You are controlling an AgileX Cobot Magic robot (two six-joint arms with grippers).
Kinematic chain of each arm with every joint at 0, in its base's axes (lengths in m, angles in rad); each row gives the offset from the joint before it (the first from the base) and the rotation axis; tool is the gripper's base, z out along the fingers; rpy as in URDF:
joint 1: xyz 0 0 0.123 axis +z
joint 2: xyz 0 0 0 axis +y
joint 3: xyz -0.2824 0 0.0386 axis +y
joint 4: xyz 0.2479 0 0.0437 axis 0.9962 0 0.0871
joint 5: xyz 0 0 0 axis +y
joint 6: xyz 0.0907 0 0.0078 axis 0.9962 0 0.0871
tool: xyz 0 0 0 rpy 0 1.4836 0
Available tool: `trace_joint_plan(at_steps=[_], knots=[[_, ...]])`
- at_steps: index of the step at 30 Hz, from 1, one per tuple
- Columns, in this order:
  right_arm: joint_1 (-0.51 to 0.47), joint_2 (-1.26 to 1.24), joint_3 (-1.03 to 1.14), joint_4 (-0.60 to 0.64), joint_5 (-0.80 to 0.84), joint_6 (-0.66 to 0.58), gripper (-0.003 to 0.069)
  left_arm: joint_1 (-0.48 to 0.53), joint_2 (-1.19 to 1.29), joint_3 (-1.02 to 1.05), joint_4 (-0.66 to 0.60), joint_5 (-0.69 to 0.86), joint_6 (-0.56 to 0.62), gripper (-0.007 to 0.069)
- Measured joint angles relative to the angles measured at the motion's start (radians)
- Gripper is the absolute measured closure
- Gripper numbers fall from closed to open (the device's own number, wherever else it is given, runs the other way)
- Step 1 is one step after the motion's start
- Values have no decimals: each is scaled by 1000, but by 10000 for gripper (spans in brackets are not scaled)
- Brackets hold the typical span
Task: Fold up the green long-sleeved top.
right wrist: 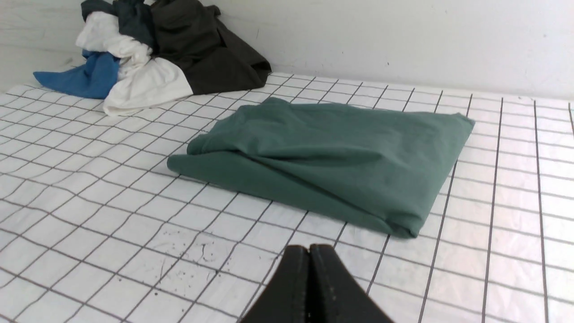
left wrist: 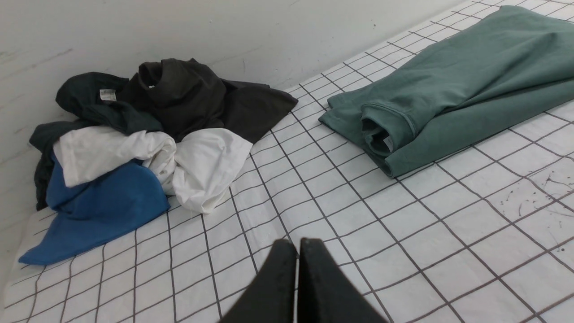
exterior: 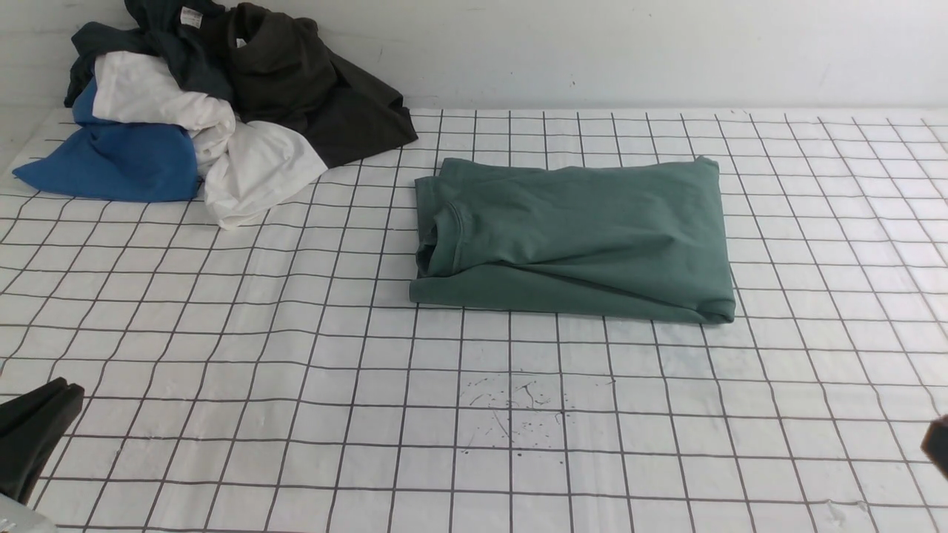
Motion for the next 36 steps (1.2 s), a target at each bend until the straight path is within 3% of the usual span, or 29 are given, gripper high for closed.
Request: trace_joint_plan(at_steps=[9, 17, 27, 36], knots=[[0, -123, 223, 24, 6, 3, 665, 0, 0, 0, 1, 0, 0, 631], [-30, -172, 241, -29, 0, 3, 665, 0, 0, 0, 1, -1, 0, 631], [-338, -267, 241, -120, 14, 3, 665, 0, 0, 1, 1, -5, 0, 631], [-378, -267, 240, -127, 21, 3, 665, 0, 0, 1, 1, -5, 0, 631]])
